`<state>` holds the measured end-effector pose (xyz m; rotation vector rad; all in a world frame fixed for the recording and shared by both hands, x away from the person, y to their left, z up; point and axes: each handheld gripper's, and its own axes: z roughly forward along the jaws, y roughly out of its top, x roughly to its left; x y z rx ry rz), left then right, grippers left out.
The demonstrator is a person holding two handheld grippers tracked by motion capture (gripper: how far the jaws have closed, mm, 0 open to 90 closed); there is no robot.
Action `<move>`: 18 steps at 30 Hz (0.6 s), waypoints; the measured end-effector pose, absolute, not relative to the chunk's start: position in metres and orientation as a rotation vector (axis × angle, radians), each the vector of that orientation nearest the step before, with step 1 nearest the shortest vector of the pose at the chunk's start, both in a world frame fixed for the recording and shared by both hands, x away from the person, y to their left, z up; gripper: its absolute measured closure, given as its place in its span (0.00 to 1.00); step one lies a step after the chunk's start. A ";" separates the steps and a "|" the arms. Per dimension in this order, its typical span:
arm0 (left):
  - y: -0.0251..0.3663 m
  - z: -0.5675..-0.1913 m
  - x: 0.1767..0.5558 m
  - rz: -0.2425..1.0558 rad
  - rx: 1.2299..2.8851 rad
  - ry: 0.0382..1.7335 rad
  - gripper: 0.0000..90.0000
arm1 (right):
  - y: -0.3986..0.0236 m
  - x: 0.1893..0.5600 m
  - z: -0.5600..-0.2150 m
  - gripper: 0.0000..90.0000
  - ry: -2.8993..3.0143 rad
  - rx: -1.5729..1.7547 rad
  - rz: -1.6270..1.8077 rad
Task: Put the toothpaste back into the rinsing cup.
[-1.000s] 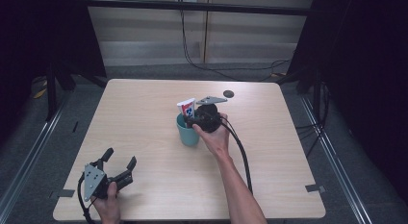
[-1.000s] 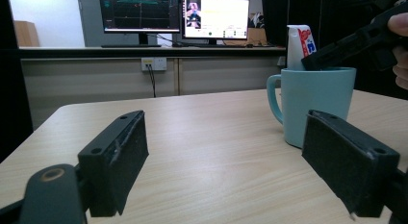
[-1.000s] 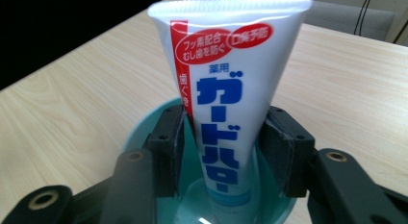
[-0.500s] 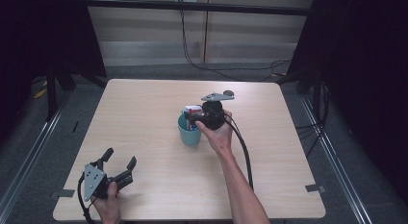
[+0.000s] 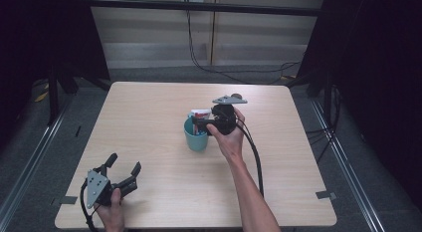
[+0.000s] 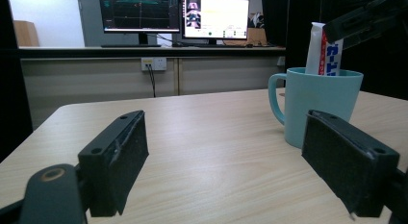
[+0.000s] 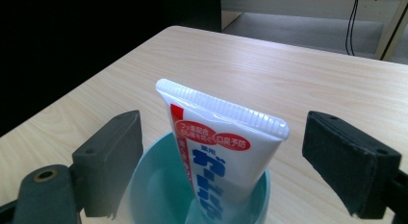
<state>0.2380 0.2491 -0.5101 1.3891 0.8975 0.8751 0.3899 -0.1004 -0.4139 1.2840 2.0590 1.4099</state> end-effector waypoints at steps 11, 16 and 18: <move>0.249 -0.510 0.238 0.881 1.391 0.901 0.18 | -0.119 0.373 -0.407 0.16 1.986 1.297 1.419; 0.250 -0.510 0.238 0.879 1.394 0.901 0.18 | -0.126 0.366 -0.410 0.15 1.950 1.318 1.421; 0.250 -0.510 0.238 0.879 1.394 0.901 0.18 | -0.129 0.363 -0.412 0.15 1.943 1.316 1.422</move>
